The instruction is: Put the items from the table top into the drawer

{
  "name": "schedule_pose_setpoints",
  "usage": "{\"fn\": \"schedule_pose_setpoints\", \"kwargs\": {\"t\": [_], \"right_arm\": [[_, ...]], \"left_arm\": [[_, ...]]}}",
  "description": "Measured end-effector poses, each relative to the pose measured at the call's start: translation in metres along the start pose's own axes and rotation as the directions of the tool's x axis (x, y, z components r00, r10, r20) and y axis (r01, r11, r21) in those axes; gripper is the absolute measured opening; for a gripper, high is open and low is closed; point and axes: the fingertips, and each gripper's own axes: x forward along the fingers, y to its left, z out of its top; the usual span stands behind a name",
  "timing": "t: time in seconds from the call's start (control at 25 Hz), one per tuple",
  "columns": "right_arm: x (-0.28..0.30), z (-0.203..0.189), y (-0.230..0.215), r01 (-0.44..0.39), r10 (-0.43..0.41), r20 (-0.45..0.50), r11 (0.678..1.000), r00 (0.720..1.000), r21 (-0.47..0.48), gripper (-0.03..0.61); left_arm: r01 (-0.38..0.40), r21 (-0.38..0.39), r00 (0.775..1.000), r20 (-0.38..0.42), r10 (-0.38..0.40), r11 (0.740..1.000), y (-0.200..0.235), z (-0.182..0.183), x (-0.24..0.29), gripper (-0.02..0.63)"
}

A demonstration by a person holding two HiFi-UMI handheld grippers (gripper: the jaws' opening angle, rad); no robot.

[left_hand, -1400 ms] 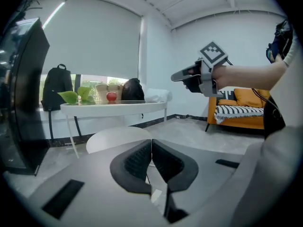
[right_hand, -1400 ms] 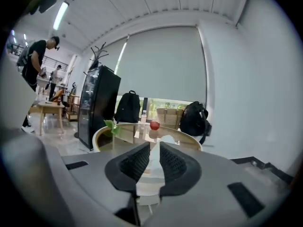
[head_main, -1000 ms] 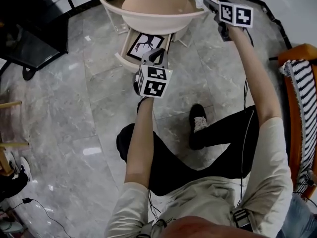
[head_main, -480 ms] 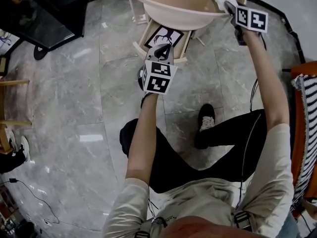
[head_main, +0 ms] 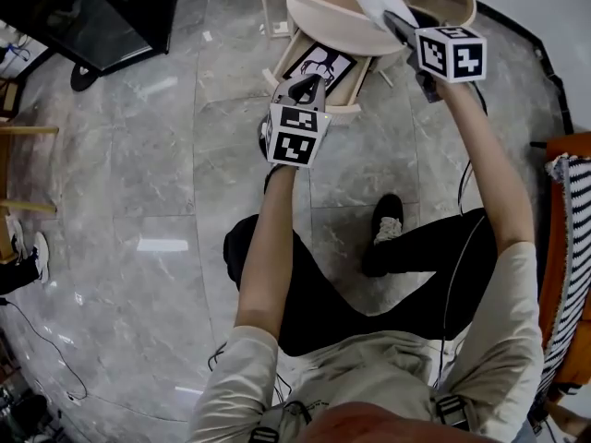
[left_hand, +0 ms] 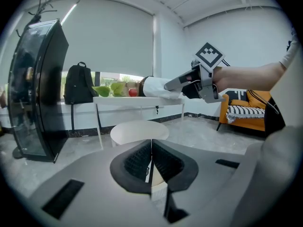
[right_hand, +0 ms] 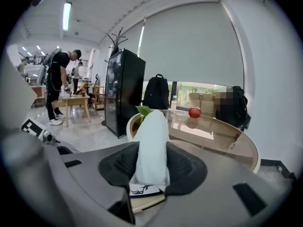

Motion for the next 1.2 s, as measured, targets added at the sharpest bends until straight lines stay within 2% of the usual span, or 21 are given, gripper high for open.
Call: {"fn": "schedule_pose_setpoints", "kwargs": {"t": [0.28,0.4,0.6,0.76,0.96,1.08,1.2], "right_arm": [[0.014,0.006,0.067,-0.165,0.166,0.02,0.986,0.986,-0.037,0.182],[0.011,-0.013,0.097,-0.246,0.243,-0.035,0.966,0.969,-0.082,0.181],[0.042,-0.067,0.132,-0.349,0.331,-0.146,0.929,0.932,-0.121,0.181],[0.066,-0.113,0.126,-0.349,0.33,-0.185,0.934,0.926,-0.08,0.181],[0.098,-0.158,0.115,-0.314,0.3,-0.22,0.949,0.928,-0.029,0.181],[0.108,-0.179,0.105,-0.277,0.263,-0.231,0.96,0.937,-0.033,0.181],[0.116,-0.196,0.101,-0.271,0.253,-0.256,0.962,0.933,-0.04,0.181]], "left_arm": [[-0.06,-0.085,0.998,0.018,0.062,0.995,0.03,0.002,-0.012,0.021],[-0.052,-0.124,0.998,0.04,0.057,0.991,0.028,0.003,-0.007,0.021],[-0.088,-0.112,0.996,0.004,0.089,0.99,0.038,-0.009,-0.008,0.021],[-0.097,-0.125,0.995,-0.026,0.094,0.987,0.046,-0.027,-0.004,0.021],[-0.148,-0.158,0.988,-0.076,0.138,0.976,0.067,-0.053,-0.01,0.021],[-0.168,-0.148,0.984,-0.087,0.156,0.975,0.072,-0.059,-0.014,0.021],[-0.174,-0.134,0.983,-0.076,0.165,0.976,0.074,-0.058,-0.018,0.021]]}}
